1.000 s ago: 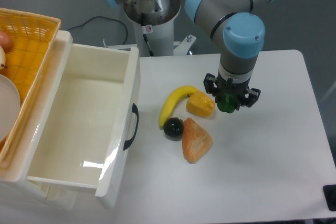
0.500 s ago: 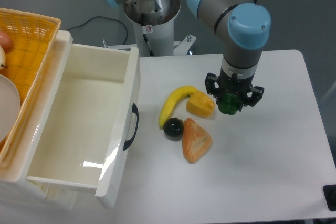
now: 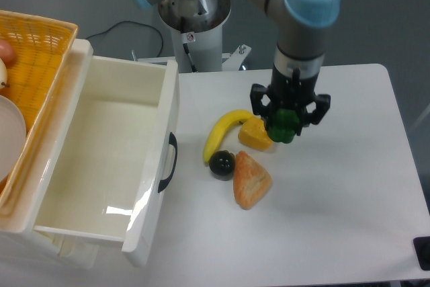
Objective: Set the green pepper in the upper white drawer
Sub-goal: 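Lift the green pepper and carry it toward the open white drawer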
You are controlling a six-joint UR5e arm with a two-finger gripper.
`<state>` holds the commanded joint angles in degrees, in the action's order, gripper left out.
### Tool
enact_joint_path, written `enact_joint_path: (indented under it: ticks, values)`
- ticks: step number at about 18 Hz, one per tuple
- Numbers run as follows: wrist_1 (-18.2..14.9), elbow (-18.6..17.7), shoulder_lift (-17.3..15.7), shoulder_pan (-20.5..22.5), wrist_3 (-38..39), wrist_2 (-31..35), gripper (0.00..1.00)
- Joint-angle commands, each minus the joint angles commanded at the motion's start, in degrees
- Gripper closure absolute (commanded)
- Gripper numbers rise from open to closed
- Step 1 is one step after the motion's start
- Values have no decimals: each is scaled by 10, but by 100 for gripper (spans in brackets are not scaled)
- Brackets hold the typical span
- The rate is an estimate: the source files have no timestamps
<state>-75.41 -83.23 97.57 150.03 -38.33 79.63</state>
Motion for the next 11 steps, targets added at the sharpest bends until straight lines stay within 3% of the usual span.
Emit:
enact_joint_path:
  ticks: [8,11]
  values:
    - [5,2,-39,-51,91,-16,49]
    - [40,-3,-47,-73,148,-58,49]
